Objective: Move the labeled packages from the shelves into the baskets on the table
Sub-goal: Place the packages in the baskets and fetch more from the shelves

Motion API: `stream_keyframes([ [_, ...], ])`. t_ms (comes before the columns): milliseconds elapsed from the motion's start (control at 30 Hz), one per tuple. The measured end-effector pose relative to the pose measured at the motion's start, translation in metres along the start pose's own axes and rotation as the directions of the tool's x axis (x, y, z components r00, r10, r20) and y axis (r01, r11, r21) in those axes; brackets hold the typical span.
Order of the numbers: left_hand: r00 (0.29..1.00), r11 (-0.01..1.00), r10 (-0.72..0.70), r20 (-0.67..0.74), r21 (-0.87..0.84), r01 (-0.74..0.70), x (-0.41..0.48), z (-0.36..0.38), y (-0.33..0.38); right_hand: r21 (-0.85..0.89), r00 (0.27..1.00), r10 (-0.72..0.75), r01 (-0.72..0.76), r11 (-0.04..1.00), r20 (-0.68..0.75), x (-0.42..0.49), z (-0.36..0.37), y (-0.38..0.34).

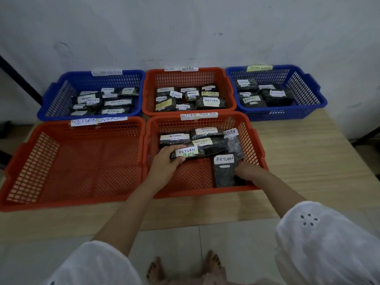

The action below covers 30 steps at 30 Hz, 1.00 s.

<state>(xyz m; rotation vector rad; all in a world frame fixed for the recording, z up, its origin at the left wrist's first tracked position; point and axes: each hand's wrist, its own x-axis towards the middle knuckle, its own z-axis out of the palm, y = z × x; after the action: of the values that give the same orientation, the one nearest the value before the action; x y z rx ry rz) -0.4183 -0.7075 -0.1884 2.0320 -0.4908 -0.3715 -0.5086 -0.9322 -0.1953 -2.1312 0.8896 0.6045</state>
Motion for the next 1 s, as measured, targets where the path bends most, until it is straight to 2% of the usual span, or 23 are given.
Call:
stream_keyframes([
  [67,1.000,1.000,0.003,0.009,0.016,-0.003,0.001,-0.001,-0.002,-0.106,1.000,-0.015,0.017,0.994,0.026,-0.001,0.001,-0.002],
  [300,0.999,0.998,0.019,0.040,0.051,-0.021,0.003,-0.005,-0.009,-0.210,0.998,-0.061,0.053,0.976,-0.031,0.000,-0.004,0.002],
  [400,0.998,0.997,0.025,0.065,0.067,-0.030,0.002,-0.005,-0.010,-0.289,0.990,-0.024,-0.017,0.957,-0.139,0.002,-0.001,0.002],
  [467,0.996,0.997,0.036,0.076,0.071,-0.041,0.002,-0.005,-0.011,-0.321,0.966,-0.023,-0.063,0.945,-0.259,-0.001,0.005,-0.001],
  [533,0.995,0.996,0.052,0.089,0.072,-0.059,0.000,-0.004,-0.011,-0.315,0.910,-0.146,0.019,0.949,-0.387,-0.004,0.013,-0.009],
  [567,0.994,0.995,0.056,0.097,0.073,-0.063,0.000,-0.004,-0.011,-0.252,0.893,-0.217,0.122,0.960,-0.394,-0.006,0.017,-0.016],
  [633,0.992,0.993,0.059,0.114,0.092,-0.070,0.000,-0.002,-0.012,0.125,0.931,-0.253,0.293,0.948,-0.262,-0.014,0.025,-0.033],
  [667,0.991,0.992,0.059,0.118,0.105,-0.071,0.000,-0.001,-0.013,0.316,0.957,-0.253,0.285,0.905,-0.140,-0.018,0.030,-0.041],
  [700,0.991,0.991,0.059,0.117,0.116,-0.072,0.000,-0.001,-0.013,0.436,0.965,-0.260,0.254,0.864,-0.047,-0.020,0.035,-0.048],
  [733,0.992,0.990,0.060,0.111,0.122,-0.074,0.000,-0.001,-0.014,0.497,0.964,-0.267,0.232,0.836,-0.002,-0.021,0.039,-0.053],
  [867,0.991,0.980,0.076,0.107,0.176,-0.094,-0.003,-0.005,-0.015,0.619,0.972,-0.234,0.182,0.764,0.002,-0.014,0.049,-0.063],
  [933,0.987,0.953,0.132,0.092,0.263,-0.151,-0.005,-0.012,-0.016,0.623,0.980,-0.197,0.133,0.771,0.033,-0.010,0.049,-0.064],
  [1000,0.972,0.896,0.236,0.007,0.385,-0.220,-0.006,-0.023,-0.017,0.583,0.986,-0.155,0.090,0.807,0.062,-0.006,0.050,-0.064],
])
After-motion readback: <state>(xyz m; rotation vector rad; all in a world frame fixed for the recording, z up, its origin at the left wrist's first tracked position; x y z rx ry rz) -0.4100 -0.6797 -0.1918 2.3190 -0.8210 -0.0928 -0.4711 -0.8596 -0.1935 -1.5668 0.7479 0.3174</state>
